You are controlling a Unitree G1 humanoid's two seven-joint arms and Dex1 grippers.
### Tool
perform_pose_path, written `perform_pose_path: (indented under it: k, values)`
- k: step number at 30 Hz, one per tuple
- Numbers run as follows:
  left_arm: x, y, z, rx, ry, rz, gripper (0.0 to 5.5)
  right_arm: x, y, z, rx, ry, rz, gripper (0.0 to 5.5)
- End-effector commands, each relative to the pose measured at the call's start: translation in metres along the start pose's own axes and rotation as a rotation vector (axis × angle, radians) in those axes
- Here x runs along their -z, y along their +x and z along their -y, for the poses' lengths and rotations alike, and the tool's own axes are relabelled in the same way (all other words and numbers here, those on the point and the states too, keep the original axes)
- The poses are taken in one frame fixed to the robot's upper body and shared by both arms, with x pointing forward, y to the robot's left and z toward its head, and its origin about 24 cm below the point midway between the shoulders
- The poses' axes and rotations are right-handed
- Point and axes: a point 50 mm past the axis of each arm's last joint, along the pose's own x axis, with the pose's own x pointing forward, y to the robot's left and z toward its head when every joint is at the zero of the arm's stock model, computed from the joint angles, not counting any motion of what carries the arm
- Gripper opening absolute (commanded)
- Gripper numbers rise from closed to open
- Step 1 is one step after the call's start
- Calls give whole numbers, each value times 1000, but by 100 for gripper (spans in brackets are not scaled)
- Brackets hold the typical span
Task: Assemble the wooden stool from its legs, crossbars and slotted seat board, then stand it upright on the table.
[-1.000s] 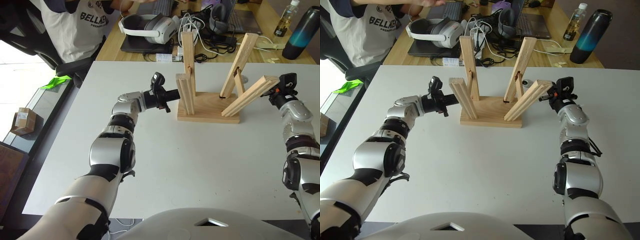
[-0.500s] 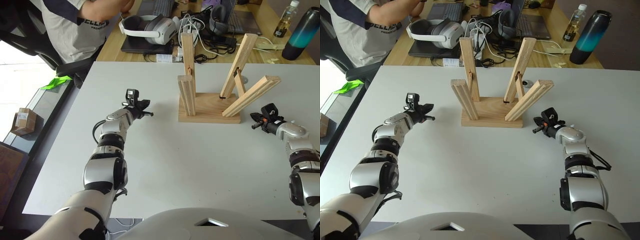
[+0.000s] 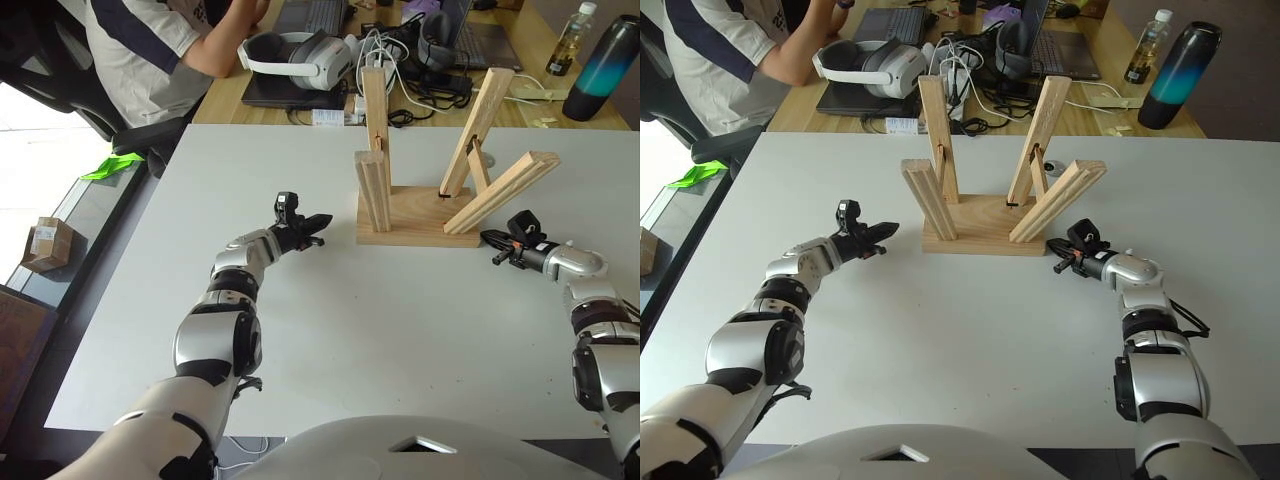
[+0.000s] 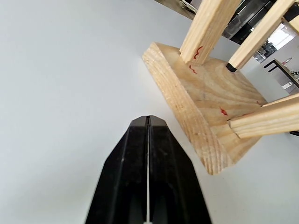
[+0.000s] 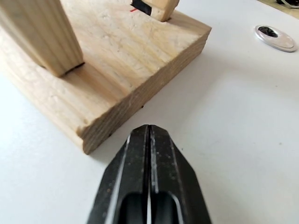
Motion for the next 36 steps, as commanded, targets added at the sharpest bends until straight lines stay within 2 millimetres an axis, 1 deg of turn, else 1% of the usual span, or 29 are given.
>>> perform_pose_path:
  k: [1,6,15,20,23,26,28,31,36]
  values:
    - [-1,3,5,62,-11,-67,3,14,3,-8,-22,50,-61,0]
    - [5,-4,-4,-7,84,-195,3,7,8,-7,-8,38,-40,0]
    - [-1,-4,-3,12,71,-140,3,4,12,-9,-18,25,-38,0]
    - [6,-5,-3,29,50,-140,3,0,12,-11,-84,-7,-37,0]
    - [6,-3,1,87,51,-134,3,-5,13,-10,-105,-12,-14,0]
    - [3,0,8,168,46,-116,3,-10,15,-11,-123,27,8,0]
    - [2,1,11,210,26,-98,3,-9,17,-13,-152,102,10,0]
    - [7,2,14,239,8,-116,3,-6,20,-18,-219,205,-10,0]
    - [16,0,14,262,-27,-151,3,-3,19,-22,-275,234,-38,0]
